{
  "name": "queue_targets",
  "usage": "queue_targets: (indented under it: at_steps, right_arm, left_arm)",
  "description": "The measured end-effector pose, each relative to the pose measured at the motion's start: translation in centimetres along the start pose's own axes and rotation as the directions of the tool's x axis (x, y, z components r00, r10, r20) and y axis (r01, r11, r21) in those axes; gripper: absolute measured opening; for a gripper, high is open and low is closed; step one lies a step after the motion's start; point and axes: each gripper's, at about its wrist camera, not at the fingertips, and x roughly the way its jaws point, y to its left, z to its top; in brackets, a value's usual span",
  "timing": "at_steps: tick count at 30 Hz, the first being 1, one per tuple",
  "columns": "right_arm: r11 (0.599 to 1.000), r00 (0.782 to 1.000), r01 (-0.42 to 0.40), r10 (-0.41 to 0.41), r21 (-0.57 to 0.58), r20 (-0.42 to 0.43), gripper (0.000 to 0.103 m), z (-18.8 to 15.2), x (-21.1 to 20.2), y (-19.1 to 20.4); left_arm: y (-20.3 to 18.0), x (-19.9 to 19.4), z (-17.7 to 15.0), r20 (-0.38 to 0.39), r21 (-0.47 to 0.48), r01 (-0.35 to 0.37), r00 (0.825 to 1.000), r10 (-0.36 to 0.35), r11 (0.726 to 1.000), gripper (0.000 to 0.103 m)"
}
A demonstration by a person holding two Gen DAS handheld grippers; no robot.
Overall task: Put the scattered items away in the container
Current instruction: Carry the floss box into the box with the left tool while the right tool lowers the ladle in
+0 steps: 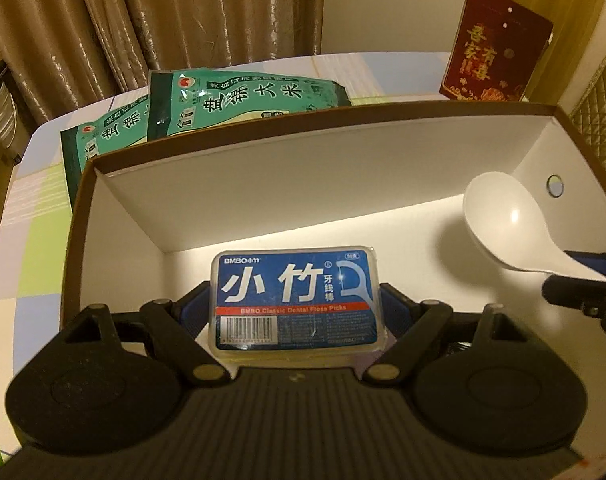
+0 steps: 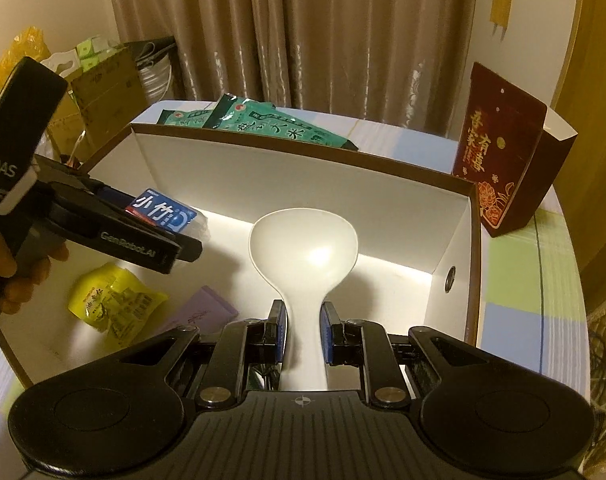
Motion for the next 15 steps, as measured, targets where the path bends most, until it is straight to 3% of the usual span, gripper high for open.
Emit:
queue_targets:
  at_steps: [15]
  right_arm:
    - [1.000,1.000,0.002,-0.002,-0.010,-0.014,0.015,0.26,0.58,0.03]
  left_arm:
    - [0.49,-0.58,0.37,-0.001,0.008,-0.001,1.000,0.001,1.000,0.085]
